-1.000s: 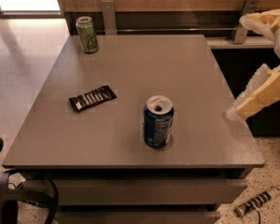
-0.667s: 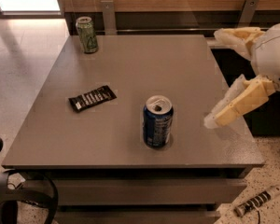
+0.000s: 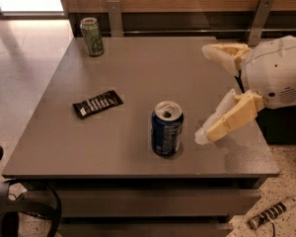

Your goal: Move pepsi can near green can

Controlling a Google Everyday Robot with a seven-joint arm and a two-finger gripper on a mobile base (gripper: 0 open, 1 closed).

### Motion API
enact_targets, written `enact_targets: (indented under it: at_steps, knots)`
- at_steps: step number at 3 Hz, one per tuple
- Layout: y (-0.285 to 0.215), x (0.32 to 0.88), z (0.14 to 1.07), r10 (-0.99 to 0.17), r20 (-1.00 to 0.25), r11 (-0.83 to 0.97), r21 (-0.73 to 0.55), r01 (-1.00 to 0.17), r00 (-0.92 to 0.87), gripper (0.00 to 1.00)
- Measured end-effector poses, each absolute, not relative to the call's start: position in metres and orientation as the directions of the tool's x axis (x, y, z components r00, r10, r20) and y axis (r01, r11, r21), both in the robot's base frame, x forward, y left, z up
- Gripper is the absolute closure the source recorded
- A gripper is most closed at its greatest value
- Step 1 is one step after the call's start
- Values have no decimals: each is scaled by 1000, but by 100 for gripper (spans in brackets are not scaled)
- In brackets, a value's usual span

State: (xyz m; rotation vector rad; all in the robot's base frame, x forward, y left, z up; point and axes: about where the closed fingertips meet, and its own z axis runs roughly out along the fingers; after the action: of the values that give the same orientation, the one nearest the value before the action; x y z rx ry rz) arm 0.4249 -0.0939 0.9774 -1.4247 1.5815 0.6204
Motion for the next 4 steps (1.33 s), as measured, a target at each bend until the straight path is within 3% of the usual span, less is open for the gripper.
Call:
enact_targets:
  at_steps: [2,4]
  knots:
    - [-114,442,919,-347,-937,303,-69,-951,-42,0]
    - [-90,460,881,-198,-980,229,-27,-973,-20,0]
